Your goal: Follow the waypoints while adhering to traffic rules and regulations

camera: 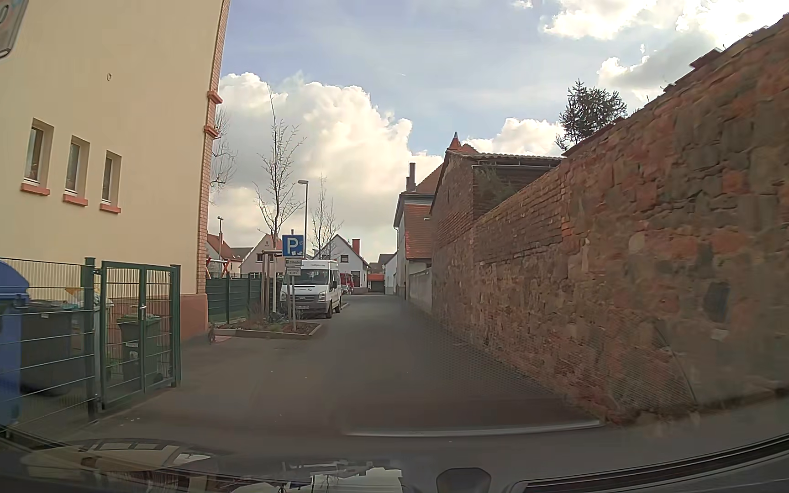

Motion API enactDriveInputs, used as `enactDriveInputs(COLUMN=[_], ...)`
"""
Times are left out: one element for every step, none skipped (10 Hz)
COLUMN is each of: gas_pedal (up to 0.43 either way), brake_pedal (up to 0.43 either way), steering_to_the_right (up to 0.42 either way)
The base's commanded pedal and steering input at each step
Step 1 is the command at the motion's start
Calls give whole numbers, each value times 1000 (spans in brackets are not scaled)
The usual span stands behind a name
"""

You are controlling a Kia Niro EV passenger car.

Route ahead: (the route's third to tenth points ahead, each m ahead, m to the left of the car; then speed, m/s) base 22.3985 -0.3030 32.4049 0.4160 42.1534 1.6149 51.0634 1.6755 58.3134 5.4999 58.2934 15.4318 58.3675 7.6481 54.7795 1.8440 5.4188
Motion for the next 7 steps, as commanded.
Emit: enactDriveInputs(gas_pedal=[67,67,28,39,39,39,39], brake_pedal=[0,0,0,0,0,0,0], steering_to_the_right=[-67,-66,-64,-53,-44,-36,-26])
